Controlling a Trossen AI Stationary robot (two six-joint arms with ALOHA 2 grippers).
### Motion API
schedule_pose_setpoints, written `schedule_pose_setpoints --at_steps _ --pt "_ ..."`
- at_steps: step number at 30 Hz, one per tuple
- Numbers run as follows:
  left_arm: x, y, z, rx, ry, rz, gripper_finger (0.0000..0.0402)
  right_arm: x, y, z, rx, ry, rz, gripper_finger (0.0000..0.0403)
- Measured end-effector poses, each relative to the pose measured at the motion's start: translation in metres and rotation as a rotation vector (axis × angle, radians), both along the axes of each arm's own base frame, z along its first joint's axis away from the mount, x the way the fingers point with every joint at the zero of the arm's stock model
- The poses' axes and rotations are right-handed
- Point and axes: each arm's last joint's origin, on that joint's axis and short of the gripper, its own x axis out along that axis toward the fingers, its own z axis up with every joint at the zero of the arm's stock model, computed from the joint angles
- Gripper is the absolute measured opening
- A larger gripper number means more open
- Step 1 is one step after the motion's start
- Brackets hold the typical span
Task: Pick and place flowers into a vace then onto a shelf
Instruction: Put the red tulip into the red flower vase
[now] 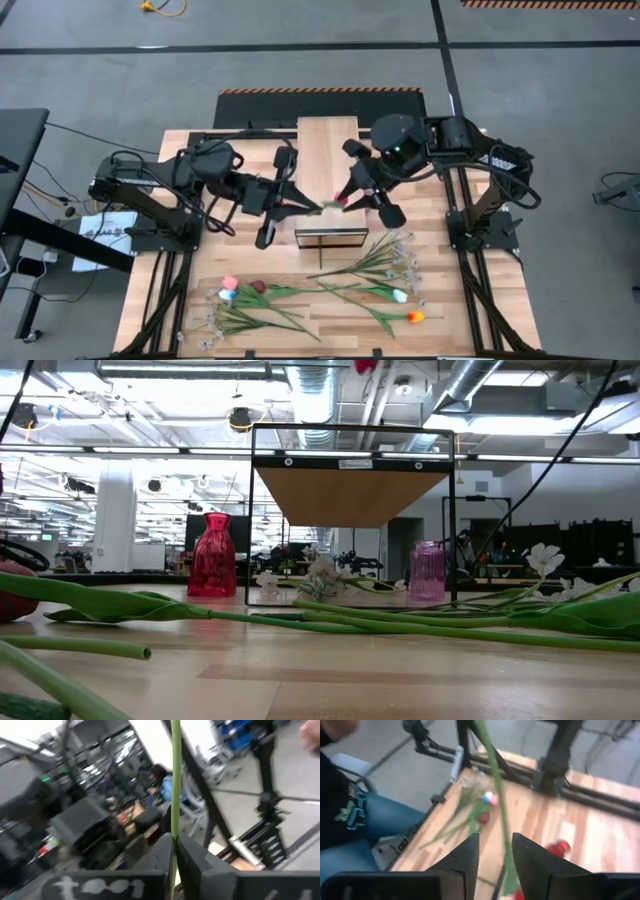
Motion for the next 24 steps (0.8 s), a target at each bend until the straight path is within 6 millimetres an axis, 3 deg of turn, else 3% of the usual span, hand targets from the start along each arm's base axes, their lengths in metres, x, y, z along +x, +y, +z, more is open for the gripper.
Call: schedule_pose_setpoints --at_steps 16,24 --pt "-0.006 -0.017 -0.020 0.265 0.178 0.424 0.0000 -0.004 -0.028 -0.005 0.117 0.124 -0.235 0.0123" --pt "-0.004 -0.031 -0.059 0.465 0.300 0.611 0.0000 -0.008 -0.029 -0.010 0.198 0.226 -0.365 0.0116"
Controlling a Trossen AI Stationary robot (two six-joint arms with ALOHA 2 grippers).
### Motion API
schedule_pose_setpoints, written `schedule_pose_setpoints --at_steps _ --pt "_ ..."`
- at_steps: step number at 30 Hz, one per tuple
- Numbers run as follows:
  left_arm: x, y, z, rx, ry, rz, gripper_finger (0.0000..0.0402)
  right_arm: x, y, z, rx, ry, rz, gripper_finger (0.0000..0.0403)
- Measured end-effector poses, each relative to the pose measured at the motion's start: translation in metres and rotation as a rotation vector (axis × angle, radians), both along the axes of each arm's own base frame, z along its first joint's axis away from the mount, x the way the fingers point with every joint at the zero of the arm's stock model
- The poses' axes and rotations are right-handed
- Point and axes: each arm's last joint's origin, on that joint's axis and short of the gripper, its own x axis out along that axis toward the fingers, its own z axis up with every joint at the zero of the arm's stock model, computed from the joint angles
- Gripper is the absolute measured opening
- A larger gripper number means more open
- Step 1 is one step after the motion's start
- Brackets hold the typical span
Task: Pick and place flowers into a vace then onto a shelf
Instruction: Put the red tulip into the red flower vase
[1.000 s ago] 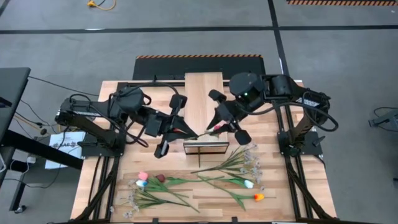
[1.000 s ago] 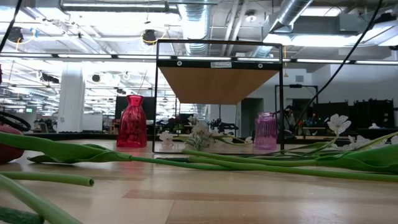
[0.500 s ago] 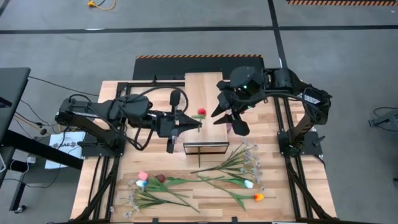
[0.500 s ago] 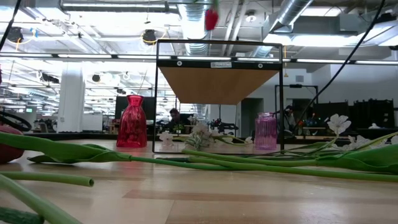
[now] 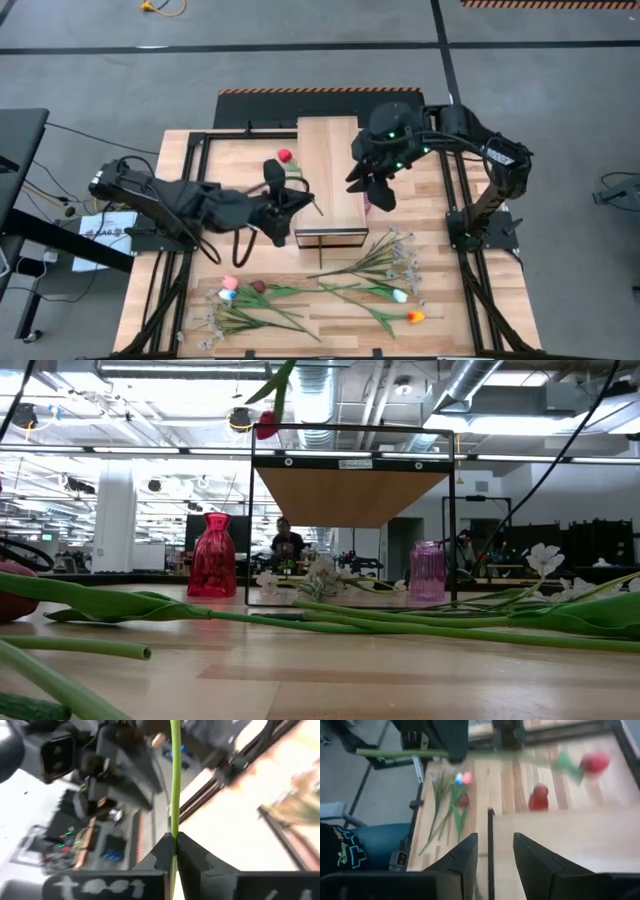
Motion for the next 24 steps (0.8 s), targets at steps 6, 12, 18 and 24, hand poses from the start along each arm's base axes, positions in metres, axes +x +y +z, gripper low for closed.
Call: schedule_pose_setpoints --at_steps 6,12,18,24 --pt "0.002 -0.009 -0.028 0.162 0.065 0.074 0.0000 -0.012 0.016 -0.009 -0.058 0.157 -0.081 0.0107" --pt "0.004 -0.017 -0.051 0.360 0.109 0.105 0.0000 -0.009 0.038 -0.025 -0.191 0.193 -0.289 0.0095" --pt "0.002 -0.023 -0.067 0.475 0.180 0.060 0.0000 -0.006 0.055 -0.035 -0.209 -0.019 -0.451 0.0091" --pt "-0.003 -0.031 -0.083 0.594 0.262 0.008 0.0000 -0.018 0.048 -0.032 -0.066 -0.344 -0.485 0.0091"
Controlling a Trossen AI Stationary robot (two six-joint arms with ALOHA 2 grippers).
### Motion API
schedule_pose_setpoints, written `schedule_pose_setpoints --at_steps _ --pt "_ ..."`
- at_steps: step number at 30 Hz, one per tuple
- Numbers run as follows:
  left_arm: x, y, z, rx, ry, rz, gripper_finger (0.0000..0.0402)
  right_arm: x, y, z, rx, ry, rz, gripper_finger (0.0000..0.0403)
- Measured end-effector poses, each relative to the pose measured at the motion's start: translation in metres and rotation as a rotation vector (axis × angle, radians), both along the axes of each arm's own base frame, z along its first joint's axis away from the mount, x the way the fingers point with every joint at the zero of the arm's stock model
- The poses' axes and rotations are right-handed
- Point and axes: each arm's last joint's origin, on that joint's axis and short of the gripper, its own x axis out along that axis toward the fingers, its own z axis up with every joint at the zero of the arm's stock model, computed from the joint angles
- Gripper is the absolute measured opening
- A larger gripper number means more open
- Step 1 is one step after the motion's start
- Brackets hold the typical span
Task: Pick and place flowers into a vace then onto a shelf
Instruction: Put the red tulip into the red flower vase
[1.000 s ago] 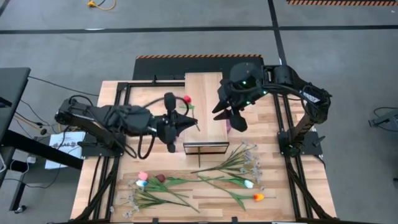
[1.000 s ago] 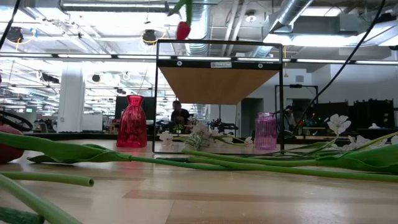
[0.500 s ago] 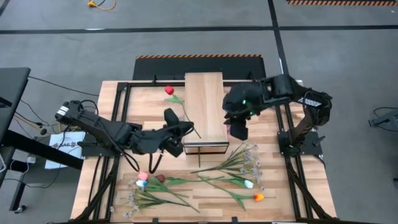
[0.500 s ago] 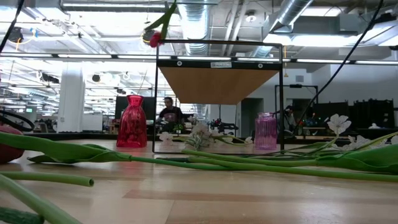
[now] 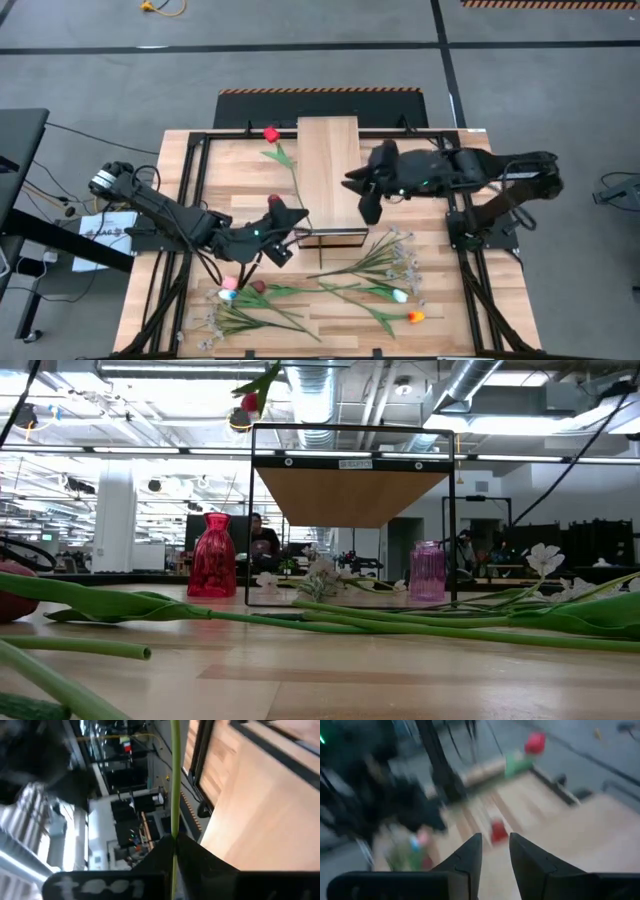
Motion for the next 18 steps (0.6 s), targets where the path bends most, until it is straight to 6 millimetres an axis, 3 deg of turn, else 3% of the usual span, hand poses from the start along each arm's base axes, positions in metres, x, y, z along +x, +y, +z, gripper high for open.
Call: schedule_pose_setpoints --at_steps 6,12,18 --pt "-0.006 -0.011 -0.013 0.157 0.116 -0.080 0.0000 -0.001 -0.022 -0.027 0.146 -0.219 0.059 0.0091" --pt "-0.012 -0.023 -0.018 0.170 0.131 -0.142 0.0000 0.006 -0.038 -0.059 0.179 -0.201 0.025 0.0091" --pt "-0.019 -0.037 -0.018 0.196 0.146 -0.237 0.0000 0.035 -0.035 -0.072 0.242 -0.272 0.158 0.0093"
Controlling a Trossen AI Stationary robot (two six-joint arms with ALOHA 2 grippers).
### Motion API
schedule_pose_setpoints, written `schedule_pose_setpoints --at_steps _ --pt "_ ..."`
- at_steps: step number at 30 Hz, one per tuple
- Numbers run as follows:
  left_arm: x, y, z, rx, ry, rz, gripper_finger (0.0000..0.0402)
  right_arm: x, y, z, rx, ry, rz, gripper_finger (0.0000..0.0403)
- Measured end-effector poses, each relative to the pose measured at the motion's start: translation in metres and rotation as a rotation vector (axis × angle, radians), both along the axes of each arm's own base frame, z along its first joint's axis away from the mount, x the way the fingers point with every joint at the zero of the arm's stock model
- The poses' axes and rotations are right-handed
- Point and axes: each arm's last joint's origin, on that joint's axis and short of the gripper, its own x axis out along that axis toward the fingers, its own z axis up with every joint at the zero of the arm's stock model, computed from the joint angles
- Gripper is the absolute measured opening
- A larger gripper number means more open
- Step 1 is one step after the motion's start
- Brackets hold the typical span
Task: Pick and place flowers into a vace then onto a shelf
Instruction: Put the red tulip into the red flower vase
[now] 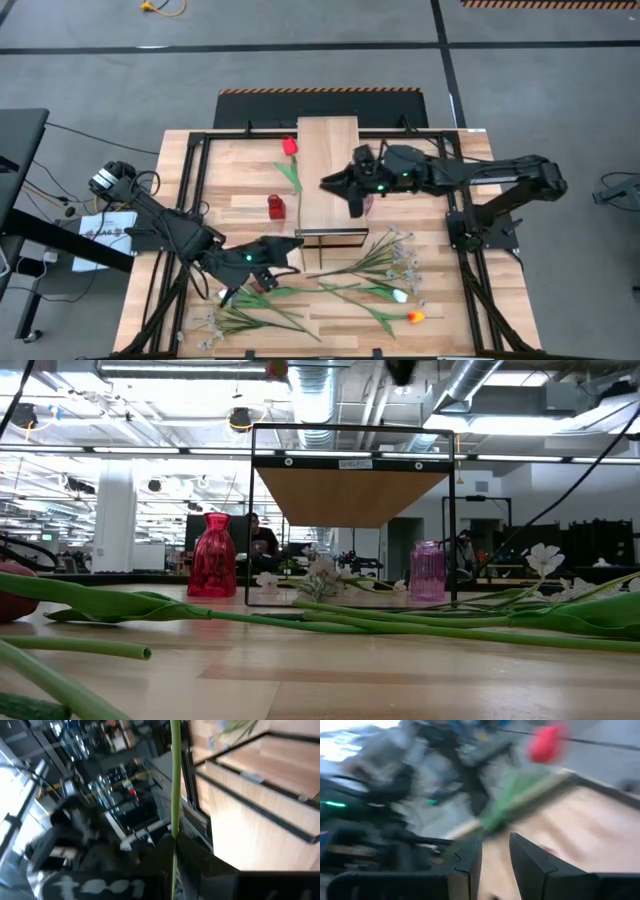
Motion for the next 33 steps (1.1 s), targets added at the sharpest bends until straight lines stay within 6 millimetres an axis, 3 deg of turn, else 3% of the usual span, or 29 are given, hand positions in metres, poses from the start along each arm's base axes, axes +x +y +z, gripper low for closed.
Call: schedule_pose_setpoints --at_steps 6,13,22,33 --pt "-0.003 -0.007 0.000 0.004 0.003 -0.036 0.0000 0.028 -0.007 -0.022 0.151 0.007 0.097 0.0094" --pt "-0.005 -0.008 0.000 0.007 0.004 -0.040 0.0000 0.040 -0.016 -0.037 0.212 0.035 0.112 0.0128" --pt "-0.005 -0.008 0.000 0.007 0.006 -0.040 0.0000 0.040 -0.014 -0.024 0.212 -0.070 0.183 0.0199" --pt "-0.005 -0.008 -0.001 0.010 0.010 -0.040 0.0000 0.041 -0.011 -0.024 0.255 -0.062 0.212 0.0184"
